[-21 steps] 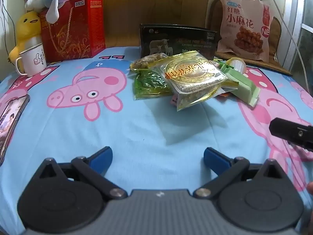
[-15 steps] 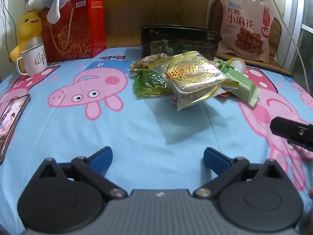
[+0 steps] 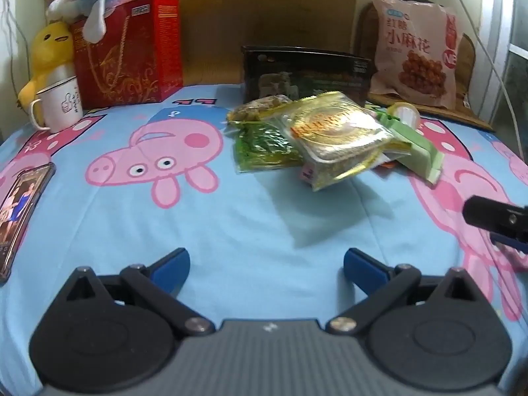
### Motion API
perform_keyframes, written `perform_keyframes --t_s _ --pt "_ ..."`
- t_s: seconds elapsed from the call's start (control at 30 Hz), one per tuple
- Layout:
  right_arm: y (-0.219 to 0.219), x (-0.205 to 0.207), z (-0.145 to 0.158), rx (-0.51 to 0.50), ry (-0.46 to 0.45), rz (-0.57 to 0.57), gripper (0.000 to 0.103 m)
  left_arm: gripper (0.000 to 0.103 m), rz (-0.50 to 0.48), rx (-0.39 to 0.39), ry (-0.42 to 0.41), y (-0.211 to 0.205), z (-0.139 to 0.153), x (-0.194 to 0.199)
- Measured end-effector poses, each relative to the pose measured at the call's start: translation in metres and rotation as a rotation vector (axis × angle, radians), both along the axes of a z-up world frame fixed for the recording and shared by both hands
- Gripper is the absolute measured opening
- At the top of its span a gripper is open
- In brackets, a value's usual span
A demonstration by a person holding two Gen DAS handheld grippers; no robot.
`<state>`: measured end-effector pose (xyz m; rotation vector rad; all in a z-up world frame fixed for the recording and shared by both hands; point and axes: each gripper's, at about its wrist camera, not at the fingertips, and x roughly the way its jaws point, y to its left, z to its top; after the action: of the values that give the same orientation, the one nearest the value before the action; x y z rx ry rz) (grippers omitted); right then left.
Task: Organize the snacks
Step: 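Move the left gripper toward the gold-wrapped round pastry in the snack pile, then grasp the gold-wrapped pastry with the left gripper and drop it into the black tin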
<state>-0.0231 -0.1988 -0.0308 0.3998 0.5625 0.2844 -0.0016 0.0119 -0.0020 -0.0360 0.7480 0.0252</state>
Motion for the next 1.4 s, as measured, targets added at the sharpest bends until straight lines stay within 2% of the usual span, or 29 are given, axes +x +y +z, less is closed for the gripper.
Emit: perform_keyframes --t_s 0.23,0.47,0.63,0.87,1.0,1.1,1.13,1.17,1.23,1.33,1.4 --pt "0.007 0.002 0.000 -0.014 -0.002 0.017 0.103 0.103 0.108 -0.006 -0.010 0.023 0.000 0.005" --pt "0.017 0.003 0.001 -0.077 0.008 0.022 0.103 0.103 0.126 0.004 -0.019 0.027 -0.001 0.003" --pt "0.009 0.005 -0.001 -0.010 0.002 0.010 0.103 0.103 0.122 0.003 -0.022 0.027 -0.001 0.002" --pt "-0.013 0.012 -0.008 0.192 -0.035 -0.009 0.103 0.103 0.110 0.000 -0.023 0.029 -0.002 0.000" --pt "-0.004 0.014 -0.003 0.106 -0.028 0.036 0.103 0.103 0.103 -0.032 -0.031 0.033 -0.001 -0.002" --pt "0.002 0.016 -0.001 0.044 -0.016 0.091 0.103 0.103 0.082 -0.028 -0.033 0.034 -0.001 -0.003" --pt "0.001 0.016 -0.001 0.034 -0.013 0.098 0.096 0.103 0.071 -0.025 -0.032 0.035 -0.001 -0.003" --pt "0.001 0.016 0.000 0.029 -0.014 0.100 0.079 0.103 0.059 -0.022 -0.030 0.036 0.000 -0.003" --pt "0.002 0.018 0.004 0.011 -0.014 0.125 0.060 0.103 0.055 -0.044 -0.031 0.044 0.003 -0.002" --pt "0.007 0.018 0.019 -0.020 -0.080 0.195 0.050 0.102 0.065 -0.126 -0.076 0.065 0.019 -0.002" --pt "0.016 0.020 0.034 -0.072 -0.141 0.255 0.047 0.100 0.031 -0.175 -0.099 0.076 0.033 0.004"
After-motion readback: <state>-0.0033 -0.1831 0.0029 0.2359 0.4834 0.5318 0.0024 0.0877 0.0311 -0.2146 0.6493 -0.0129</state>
